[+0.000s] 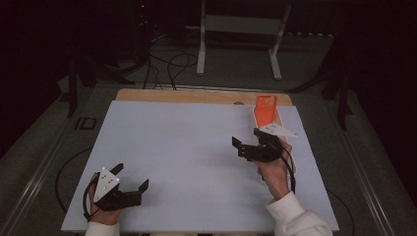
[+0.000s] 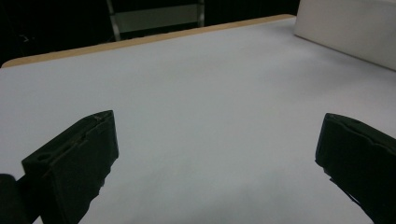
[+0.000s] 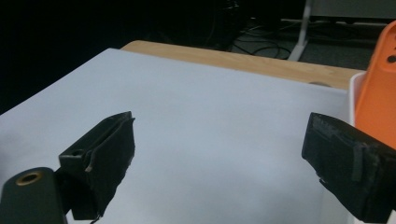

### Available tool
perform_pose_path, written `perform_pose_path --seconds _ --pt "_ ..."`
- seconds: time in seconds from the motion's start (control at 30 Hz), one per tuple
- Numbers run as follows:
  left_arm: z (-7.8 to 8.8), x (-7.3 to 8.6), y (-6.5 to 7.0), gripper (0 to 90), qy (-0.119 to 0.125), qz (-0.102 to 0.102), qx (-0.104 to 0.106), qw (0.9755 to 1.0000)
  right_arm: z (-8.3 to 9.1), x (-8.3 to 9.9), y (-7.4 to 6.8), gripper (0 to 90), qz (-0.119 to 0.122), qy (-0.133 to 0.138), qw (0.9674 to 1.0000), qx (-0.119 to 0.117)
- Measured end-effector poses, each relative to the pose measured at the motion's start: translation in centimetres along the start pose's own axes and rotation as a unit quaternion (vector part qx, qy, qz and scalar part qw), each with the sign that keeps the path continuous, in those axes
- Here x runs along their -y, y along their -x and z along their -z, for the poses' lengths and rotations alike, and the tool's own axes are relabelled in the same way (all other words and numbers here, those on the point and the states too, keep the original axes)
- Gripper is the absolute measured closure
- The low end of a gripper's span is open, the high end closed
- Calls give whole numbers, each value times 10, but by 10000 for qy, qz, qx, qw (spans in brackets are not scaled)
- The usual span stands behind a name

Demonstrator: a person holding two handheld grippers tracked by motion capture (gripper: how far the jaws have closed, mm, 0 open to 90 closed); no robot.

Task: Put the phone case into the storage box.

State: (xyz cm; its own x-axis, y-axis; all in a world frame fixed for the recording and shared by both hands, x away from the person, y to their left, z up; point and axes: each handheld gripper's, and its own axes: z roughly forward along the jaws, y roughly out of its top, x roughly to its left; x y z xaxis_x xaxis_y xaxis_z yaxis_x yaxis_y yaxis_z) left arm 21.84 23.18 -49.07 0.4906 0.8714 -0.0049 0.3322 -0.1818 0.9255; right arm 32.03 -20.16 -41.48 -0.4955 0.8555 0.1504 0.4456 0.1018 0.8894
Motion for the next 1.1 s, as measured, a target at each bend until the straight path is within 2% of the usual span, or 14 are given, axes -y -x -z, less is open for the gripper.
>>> perform_pose_path --seconds 0.23,0.27,0.4,0.57,0.83,1.1 --pt "3 -2 -3 0 43 62 8 10000 16 17 -7 92 15 115 9996 -255" --pt "3 -2 -3 0 43 57 16 10000 20 23 -8 92 81 181 9993 -331" --pt "4 -4 -4 0 52 51 30 10000 28 38 -11 92 231 303 9986 -370" --pt "5 -4 -6 0 69 34 70 9999 36 56 -12 92 292 473 9974 -463" --pt "4 -5 -5 0 40 -65 191 9998 41 77 -10 92 394 506 9962 -594" --pt "4 -5 -4 0 15 -137 309 9994 40 92 -12 92 606 545 9946 -642"
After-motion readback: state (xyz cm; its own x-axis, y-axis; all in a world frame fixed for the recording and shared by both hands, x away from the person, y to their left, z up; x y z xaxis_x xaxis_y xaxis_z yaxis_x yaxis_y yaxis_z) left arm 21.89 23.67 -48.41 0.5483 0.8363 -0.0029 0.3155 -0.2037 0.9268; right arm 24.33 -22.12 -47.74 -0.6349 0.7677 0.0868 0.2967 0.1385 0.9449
